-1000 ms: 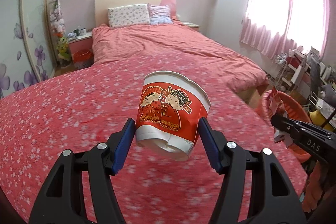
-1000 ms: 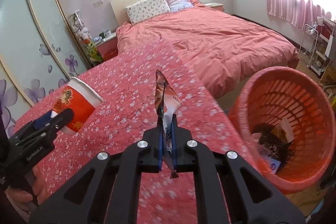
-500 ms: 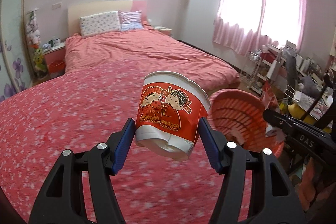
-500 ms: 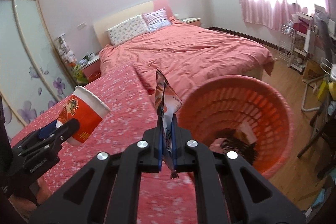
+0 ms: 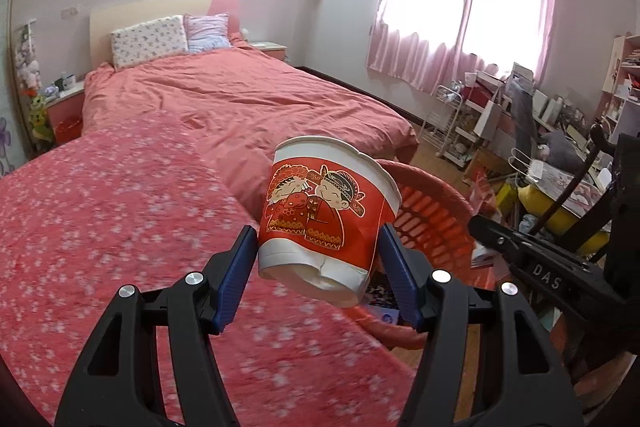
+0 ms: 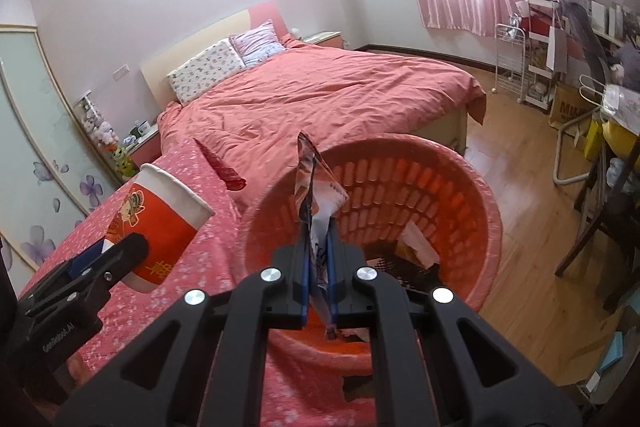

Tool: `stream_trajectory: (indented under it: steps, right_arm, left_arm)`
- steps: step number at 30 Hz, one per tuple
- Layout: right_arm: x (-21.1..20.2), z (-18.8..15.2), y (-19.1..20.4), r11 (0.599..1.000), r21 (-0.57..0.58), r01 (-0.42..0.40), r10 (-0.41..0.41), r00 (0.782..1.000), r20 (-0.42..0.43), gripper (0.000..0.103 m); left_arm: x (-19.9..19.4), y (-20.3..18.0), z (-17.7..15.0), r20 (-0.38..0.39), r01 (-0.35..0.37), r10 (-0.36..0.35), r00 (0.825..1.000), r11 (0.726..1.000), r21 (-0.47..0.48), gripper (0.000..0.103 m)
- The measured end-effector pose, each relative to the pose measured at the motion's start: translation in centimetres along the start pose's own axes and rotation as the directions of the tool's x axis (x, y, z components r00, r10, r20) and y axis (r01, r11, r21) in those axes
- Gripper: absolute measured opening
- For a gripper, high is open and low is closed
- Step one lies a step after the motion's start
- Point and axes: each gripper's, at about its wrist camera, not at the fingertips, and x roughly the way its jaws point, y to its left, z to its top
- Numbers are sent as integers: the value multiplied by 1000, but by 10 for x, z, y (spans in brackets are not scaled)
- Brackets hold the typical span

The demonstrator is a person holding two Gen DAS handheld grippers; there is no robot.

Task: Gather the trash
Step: 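Carry paper cup and wrapper over the orange basket and open both tools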

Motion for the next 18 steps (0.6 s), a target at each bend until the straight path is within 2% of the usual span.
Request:
stream_trajectory:
  steps: [8,18]
  right_arm:
    - [12,2,-32,999,39,-6,6,1000,-1,8]
    - [17,6,-51,999,51,-12,11,1000,16,9]
  left_arm:
    - [22,-27,-4,-20,22,-22,1000,1000,18,62]
    - [33,-44,-2,-15,34,-34,999,999,32,62]
